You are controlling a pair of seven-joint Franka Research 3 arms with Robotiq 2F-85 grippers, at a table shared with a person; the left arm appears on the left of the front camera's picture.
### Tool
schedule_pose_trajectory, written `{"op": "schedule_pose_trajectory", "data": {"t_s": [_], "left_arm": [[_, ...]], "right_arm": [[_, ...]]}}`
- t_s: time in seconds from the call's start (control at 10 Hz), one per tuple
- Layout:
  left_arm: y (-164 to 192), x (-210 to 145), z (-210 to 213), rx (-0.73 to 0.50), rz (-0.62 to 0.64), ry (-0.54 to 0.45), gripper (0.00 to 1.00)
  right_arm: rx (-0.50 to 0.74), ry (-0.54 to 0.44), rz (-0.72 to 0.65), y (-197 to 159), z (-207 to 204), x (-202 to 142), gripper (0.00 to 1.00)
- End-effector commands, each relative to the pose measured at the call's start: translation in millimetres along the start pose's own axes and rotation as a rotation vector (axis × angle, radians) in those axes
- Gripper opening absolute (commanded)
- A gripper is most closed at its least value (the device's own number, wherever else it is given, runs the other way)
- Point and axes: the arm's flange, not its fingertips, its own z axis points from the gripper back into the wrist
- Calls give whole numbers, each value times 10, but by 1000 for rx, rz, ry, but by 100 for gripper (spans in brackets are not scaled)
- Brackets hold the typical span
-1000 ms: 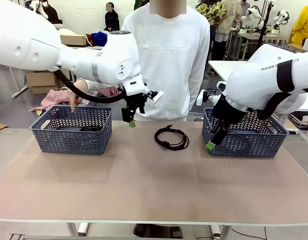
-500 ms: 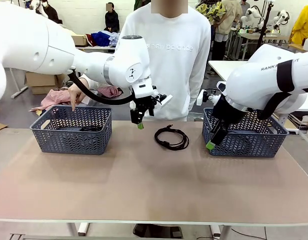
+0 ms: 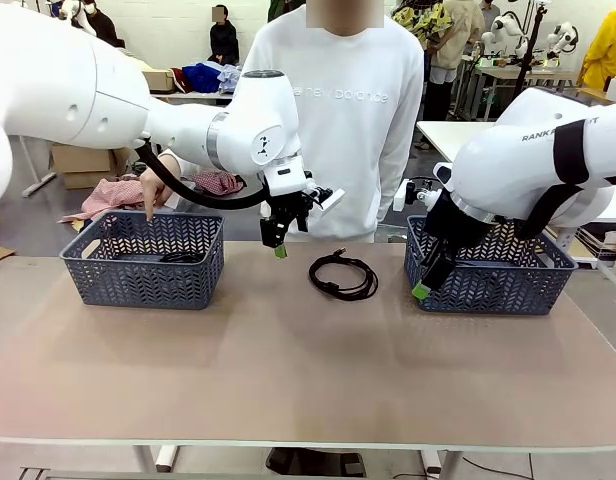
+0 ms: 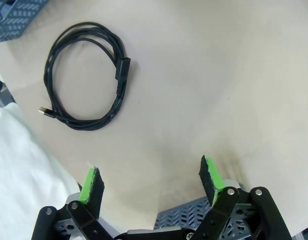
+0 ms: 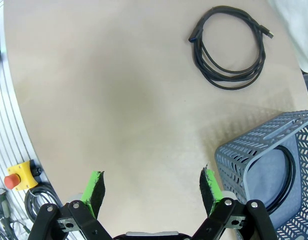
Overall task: Organize the cables according to human instructions.
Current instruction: Pick up a bundle of cables and place it in the basket indicated by the human.
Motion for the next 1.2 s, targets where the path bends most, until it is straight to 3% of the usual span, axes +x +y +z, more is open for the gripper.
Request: {"op": "schedule_pose_trajectory", "data": {"t_s": [0.0,0.6,1.1], "left_arm": [[0,0,0,0,0,0,100],[356,122,-465,-8,-311,49,100],[510,230,-819,-49,-474,56,100]], "right_arm": [[-11,7,-1,-7,17,21,100],[-11,7,-1,-7,17,21,100],[-11,7,-1,-7,17,21,100]]}}
